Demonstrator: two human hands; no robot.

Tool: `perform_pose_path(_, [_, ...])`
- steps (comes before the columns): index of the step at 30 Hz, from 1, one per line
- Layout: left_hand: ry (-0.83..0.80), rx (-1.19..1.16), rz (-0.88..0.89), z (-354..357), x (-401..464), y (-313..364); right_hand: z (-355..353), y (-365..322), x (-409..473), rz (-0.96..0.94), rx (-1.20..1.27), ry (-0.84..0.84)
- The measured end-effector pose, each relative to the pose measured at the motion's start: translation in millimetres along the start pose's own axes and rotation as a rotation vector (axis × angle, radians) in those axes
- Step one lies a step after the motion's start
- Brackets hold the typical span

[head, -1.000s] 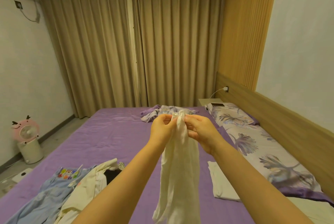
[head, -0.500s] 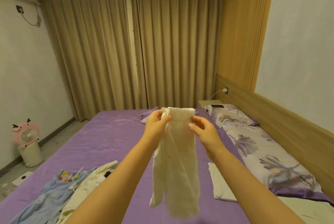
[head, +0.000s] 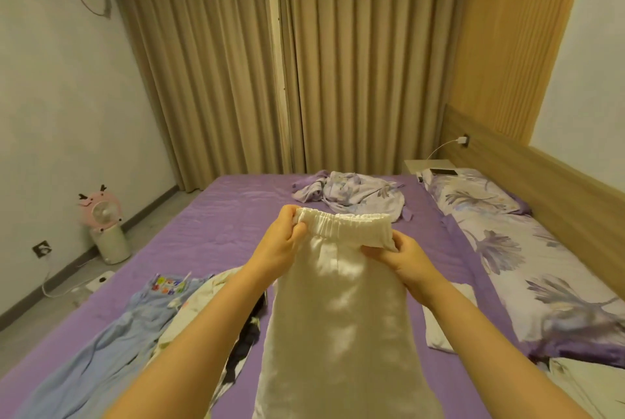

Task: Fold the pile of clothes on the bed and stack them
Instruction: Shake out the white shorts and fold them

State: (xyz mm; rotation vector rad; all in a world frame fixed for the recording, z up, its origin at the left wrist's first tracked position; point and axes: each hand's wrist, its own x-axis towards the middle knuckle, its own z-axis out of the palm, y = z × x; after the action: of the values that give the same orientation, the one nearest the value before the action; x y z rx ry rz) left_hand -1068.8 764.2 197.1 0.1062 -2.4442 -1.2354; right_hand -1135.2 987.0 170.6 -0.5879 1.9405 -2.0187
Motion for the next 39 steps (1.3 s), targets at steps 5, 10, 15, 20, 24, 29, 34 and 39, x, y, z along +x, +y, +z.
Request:
perform_pose_path(5, [-0.035, -0.006, -0.118, 19, -16, -56, 6, 45, -1, 0.097, -0.108, -0.094])
perform_pose_path(10, [-0.067, 0.06, -0.16, 47, -27, -98, 15, 89, -3, 0.177, -0.144, 0.064])
perform_pose_path(15, [-0.131, 0.055, -0.204, 66, -39, -127, 14, 122, -6, 0.24, -0.258, 0.143])
perform_pose_path(20, [-0.21, -0.017, -0.265, 69, -18, -144, 6, 119, 12, 0.281, -0.28, 0.097])
perform_pose_path(24, [-0.381, -0.068, -0.375, 76, 26, -174, -5, 129, 53, 0.35, -0.26, 0.034])
perform_pose_path(29, [-0.563, -0.291, -0.618, 126, 70, -261, -17, 206, 110, 0.592, -0.204, 0.021])
perform_pose_path(34, [-0.651, -0.222, -0.798, 209, 63, -364, -10, 339, 137, 0.787, -0.268, 0.163])
perform_pose_path(39, [-0.641, -0.154, -0.797, 264, 64, -434, -12, 418, 159, 0.816, -0.36, 0.263])
